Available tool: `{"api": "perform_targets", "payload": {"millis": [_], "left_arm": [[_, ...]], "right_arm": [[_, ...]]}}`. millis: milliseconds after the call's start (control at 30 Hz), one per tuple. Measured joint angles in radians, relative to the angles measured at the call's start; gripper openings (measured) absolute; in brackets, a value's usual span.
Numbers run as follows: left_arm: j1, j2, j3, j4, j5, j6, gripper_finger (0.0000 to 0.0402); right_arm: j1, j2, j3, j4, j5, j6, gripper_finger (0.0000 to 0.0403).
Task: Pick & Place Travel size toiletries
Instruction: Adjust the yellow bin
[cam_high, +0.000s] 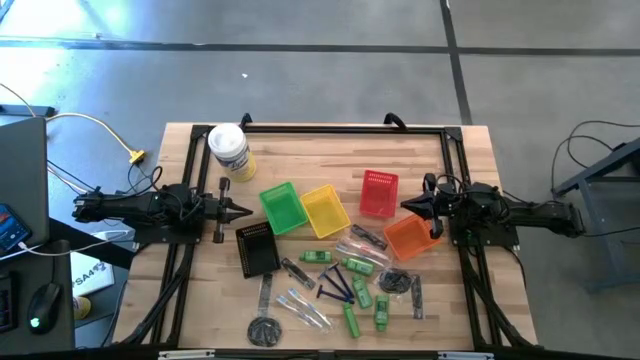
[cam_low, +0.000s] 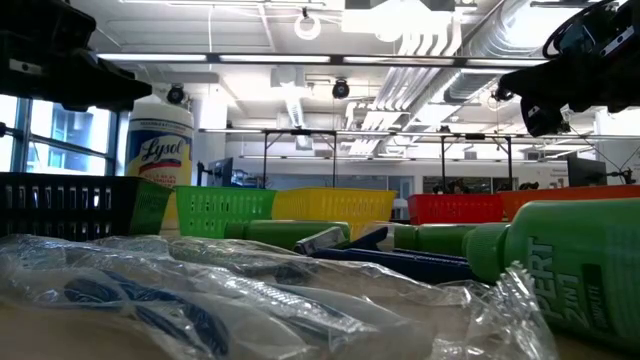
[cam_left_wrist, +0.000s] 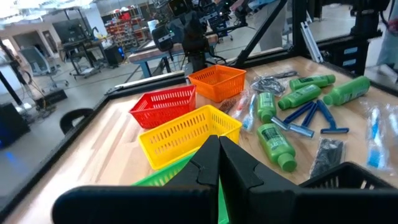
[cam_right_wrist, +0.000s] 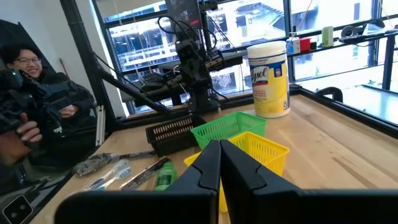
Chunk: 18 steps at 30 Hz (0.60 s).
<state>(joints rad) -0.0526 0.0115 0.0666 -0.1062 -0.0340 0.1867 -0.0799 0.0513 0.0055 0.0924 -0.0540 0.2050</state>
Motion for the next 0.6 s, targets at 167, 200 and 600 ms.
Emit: {"api": "perform_targets", "payload": {"millis": [167,200,600], "left_arm": [[0.0,0.0,-0.002,0.037,-0.004,-0.037,0.0],[0.0,0.0,-0.003,0.049,-0.004,-0.048,0.0],[0.0,0.029,0.013,0.319,-0.119,-0.219,0.0]], "right_arm": [[0.0,0.0,0.0,0.001,0.0,0.0,0.0002],[0.0,0.0,0.0,0.001,0.0,0.0,0.0002],[0.0,0.0,0.0,0.032,0.052,-0.001,0.0002]]}}
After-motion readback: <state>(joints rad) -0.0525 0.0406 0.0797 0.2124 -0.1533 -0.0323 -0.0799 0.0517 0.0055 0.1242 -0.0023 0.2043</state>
